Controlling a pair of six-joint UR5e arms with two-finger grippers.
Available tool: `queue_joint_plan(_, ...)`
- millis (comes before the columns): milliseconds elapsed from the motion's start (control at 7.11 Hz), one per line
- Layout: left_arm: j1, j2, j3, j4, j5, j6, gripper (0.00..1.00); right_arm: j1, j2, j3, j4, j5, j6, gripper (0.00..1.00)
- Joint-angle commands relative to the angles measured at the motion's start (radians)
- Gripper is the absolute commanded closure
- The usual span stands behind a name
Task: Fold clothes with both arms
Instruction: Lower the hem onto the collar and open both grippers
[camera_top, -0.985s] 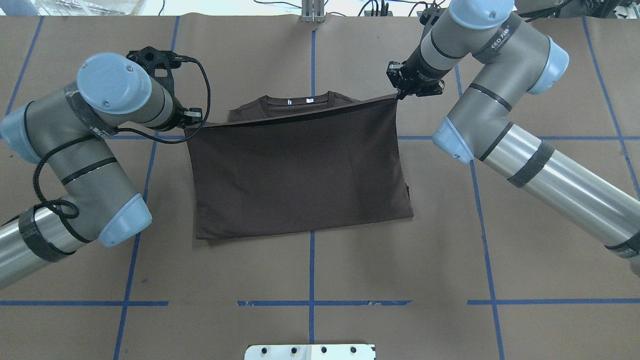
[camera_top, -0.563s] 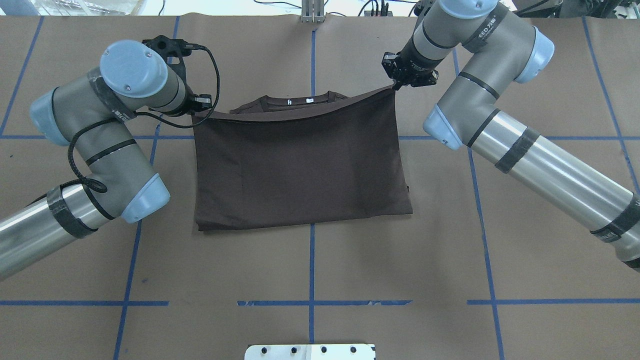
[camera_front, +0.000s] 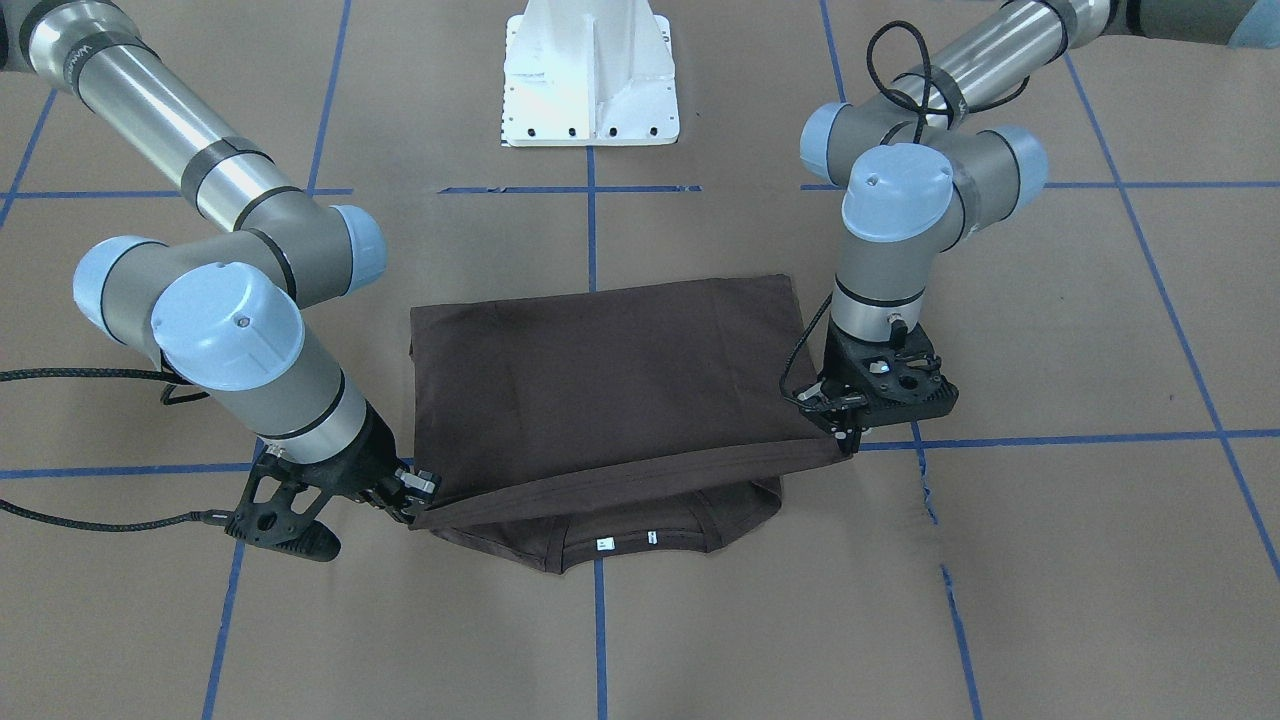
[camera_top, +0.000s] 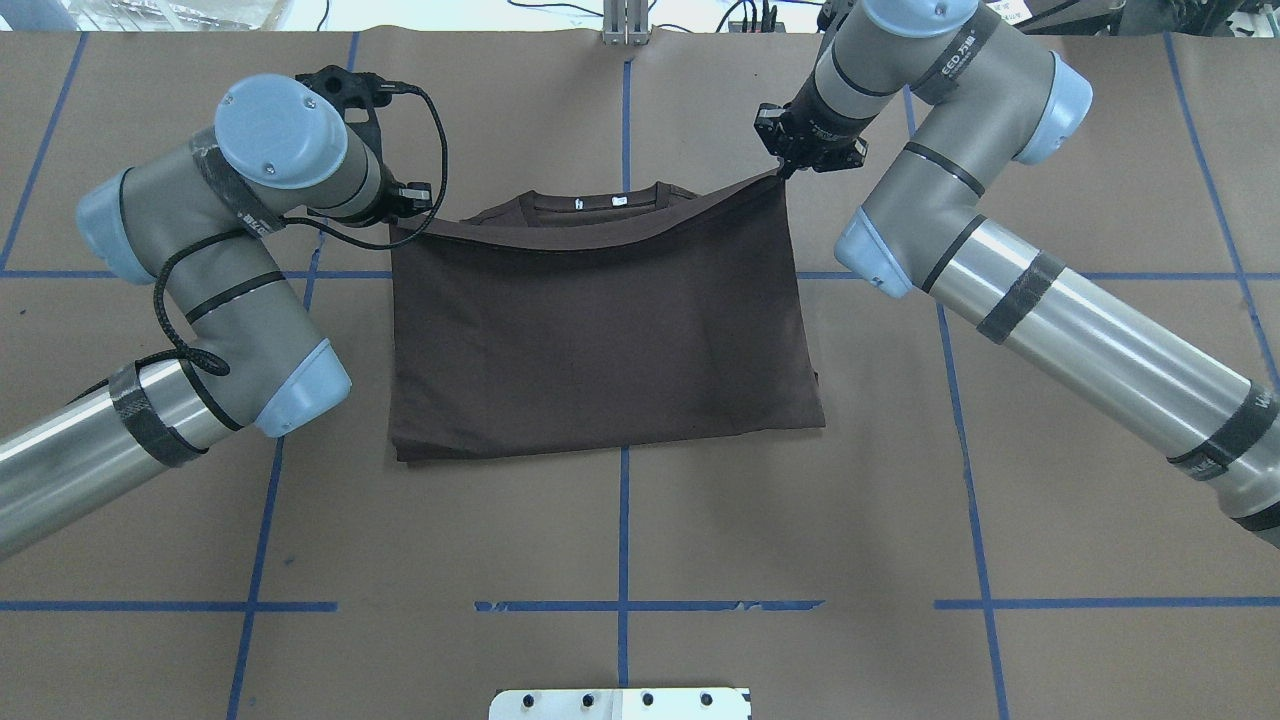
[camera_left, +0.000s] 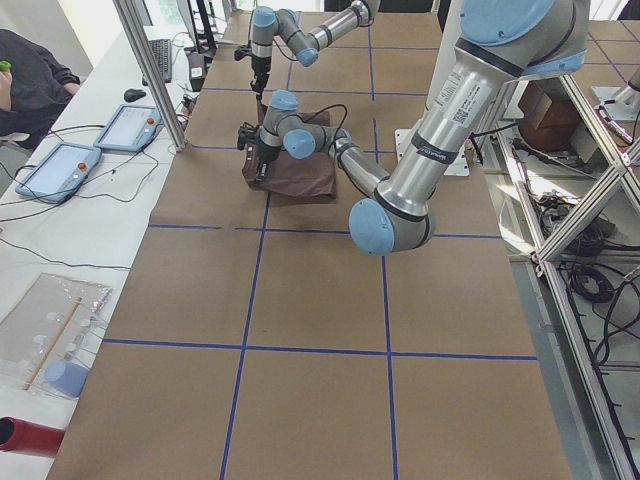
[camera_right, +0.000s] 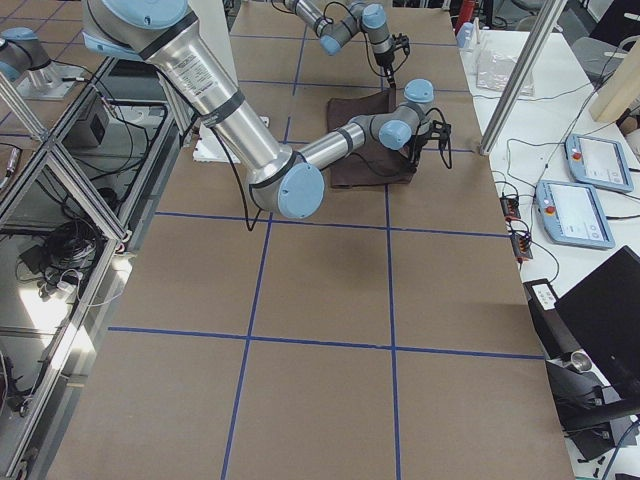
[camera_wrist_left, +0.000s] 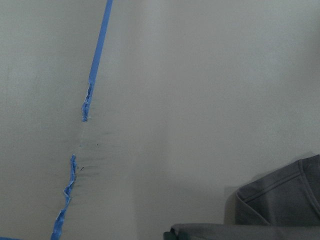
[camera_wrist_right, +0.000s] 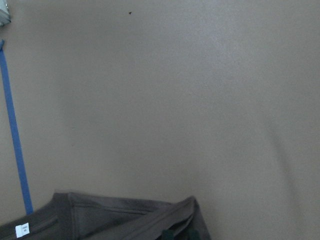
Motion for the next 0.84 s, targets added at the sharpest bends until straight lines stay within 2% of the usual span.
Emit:
queue_joint_plan(0, -0.010, -0.009, 0.007, -0.009, -0.002, 0.004, 0.00, -0.001, -0.038, 0.058, -0.004, 0.012, -0.039, 0.00)
queue_joint_plan(281, -0.010, -0.015, -0.002, 0.000, -0.005, 0.003, 0.00, -0.016, -0.177, 0.234, -0.013, 0.039, -0.006, 0.00)
queue_joint_plan(422, -0.011, -0.015, -0.031, 0.004, -0.006, 0.001, 0.00, -0.062, -0.281, 0.343, -0.013, 0.027, 0.031, 0.00)
queue_joint_plan(563, -0.011, -0.014, -0.042, 0.004, -0.018, -0.002, 0.00, -0.132, -0.340, 0.412, -0.013, -0.005, 0.123, 0.00)
queue_joint_plan(704, -0.011, -0.010, -0.047, 0.004, -0.018, -0.002, 0.00, -0.230, -0.385, 0.478, -0.015, -0.113, 0.172, 0.00)
